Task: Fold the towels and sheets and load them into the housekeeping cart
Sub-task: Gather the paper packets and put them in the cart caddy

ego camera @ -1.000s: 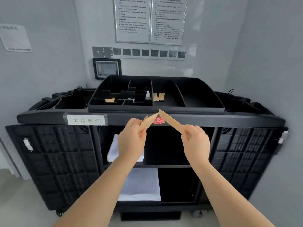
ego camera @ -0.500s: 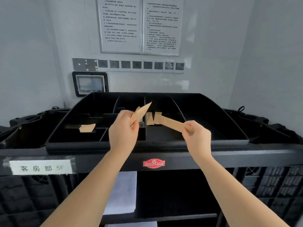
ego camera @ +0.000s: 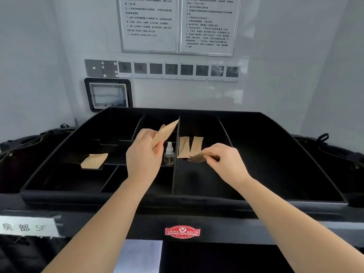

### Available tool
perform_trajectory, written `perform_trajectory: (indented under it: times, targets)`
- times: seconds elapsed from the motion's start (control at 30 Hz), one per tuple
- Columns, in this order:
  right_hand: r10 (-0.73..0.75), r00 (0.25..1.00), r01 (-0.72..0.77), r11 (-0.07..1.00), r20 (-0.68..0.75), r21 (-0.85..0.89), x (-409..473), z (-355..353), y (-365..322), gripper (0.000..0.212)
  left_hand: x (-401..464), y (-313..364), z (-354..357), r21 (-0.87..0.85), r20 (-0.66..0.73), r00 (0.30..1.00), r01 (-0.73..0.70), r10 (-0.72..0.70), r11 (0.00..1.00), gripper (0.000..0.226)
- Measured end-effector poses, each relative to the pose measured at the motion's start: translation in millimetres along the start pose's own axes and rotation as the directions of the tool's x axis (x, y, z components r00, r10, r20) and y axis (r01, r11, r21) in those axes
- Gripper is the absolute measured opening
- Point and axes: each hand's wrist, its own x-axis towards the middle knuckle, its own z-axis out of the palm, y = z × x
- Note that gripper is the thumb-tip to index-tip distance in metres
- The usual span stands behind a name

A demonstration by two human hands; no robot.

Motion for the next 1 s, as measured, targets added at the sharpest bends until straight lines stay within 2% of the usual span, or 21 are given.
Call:
perform_trajectory:
  times: [0.13,0.27,0.33,0.5,0.6,0.67,0.77,0.83,1.0]
  targets:
    - [-0.152,0.954,0.185,0.977,0.257,-0.109,16.8,15.0,4.6,0.025,2.7,-8.7,9.0,0.01,-0.014,1.0,0.02,-0.02,1.0,0.017]
    - [-0.155,0.858,0.263,0.951,0.49,-0.16,19.3,31.4,10.1,0.028,0.4,-18.8,15.6,0.029,-0.019,0.999,0.037,-0.037,0.999,0.015]
    - [-0.137,0.818,0.293,0.935,0.558,-0.201,19.5,38.2,12.6,0.037,0.0,-22.2,17.1,0.027,-0.019,0.999,0.045,-0.045,0.999,0.016]
    - [-0.114,0.729,0.286,0.947,0.675,-0.149,21.3,48.6,21.3,0.061,-2.7,-21.2,19.7,0.009,-0.037,0.999,0.028,-0.027,1.0,0.016]
    - [-0.06,0.739,0.161,0.983,0.671,-0.088,27.1,44.6,31.1,0.08,-4.7,-21.4,21.5,0.005,-0.003,1.0,-0.001,0.001,1.0,0.017]
    - [0.006,0.705,0.119,0.985,0.709,-0.127,33.2,46.3,37.0,0.091,-4.7,-21.6,21.4,0.008,0.014,1.0,-0.008,0.008,1.0,0.018]
    - [0.066,0.601,0.156,0.968,0.796,-0.198,37.7,58.6,40.5,0.094,-4.4,-21.9,21.0,0.013,0.02,1.0,-0.006,0.005,1.0,0.018]
    - [0.078,0.565,0.163,0.965,0.821,-0.204,37.4,64.2,40.4,0.093,-4.7,-22.0,21.5,0.018,0.028,1.0,-0.008,0.008,1.0,0.016]
    - [0.079,0.587,0.178,0.959,0.806,-0.223,32.6,64.2,37.4,0.092,-5.3,-21.1,22.6,0.015,0.032,0.999,-0.009,0.009,1.0,0.017]
